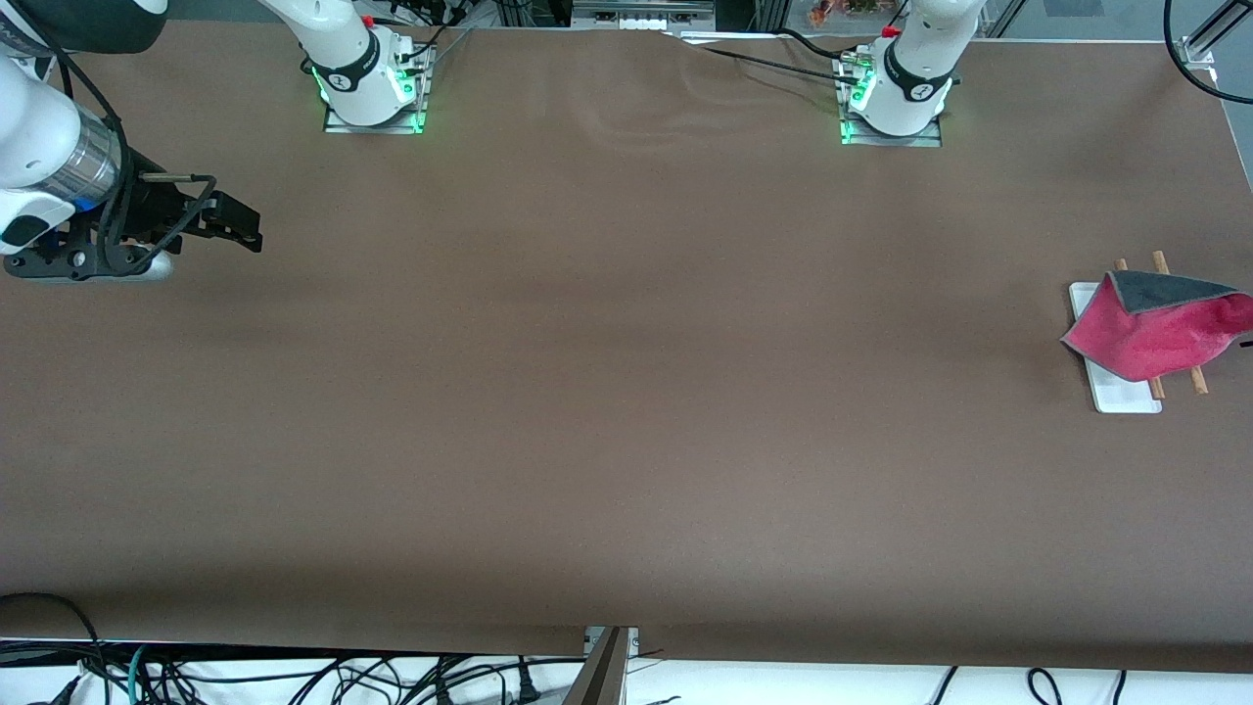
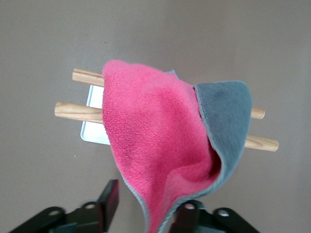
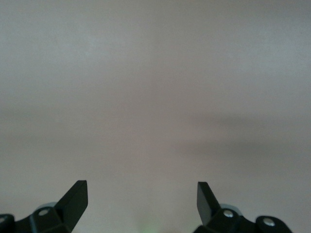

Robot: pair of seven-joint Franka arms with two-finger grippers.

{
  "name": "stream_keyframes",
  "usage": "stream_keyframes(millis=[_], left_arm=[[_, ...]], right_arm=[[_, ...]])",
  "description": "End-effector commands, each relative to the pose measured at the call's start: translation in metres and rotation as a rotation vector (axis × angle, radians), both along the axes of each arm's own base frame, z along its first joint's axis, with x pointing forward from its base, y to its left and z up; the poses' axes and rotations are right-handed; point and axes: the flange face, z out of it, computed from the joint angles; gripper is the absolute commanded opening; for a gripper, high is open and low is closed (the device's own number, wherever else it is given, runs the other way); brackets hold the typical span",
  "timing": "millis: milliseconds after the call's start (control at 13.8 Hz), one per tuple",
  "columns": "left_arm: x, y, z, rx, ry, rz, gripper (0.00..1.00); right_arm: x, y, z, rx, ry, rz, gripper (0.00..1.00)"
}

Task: Pass towel and hang on rack
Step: 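Lower the towel onto the rack rods and open the left gripper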

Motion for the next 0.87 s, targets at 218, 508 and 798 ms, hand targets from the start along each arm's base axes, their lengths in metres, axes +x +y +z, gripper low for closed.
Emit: stream_keyframes(millis=[218, 508, 798], left_arm=[[0.000, 0.001, 0.024, 0.036, 0.018, 0.000, 1.00], [-0.001, -0.009, 0.063, 0.055, 0.011, 0.022, 1.00], [-0.001, -0.055, 0.129, 0.083, 0.076, 0.164, 1.00]], right_arm=[[0.012, 0.006, 0.007, -0.046, -0.020, 0.037, 0.99], [0.016, 0.002, 0.009, -0.046, -0.038, 0.024, 0.99], [0.023, 0.009, 0.009, -0.035, -0.042, 0.035, 0.99]])
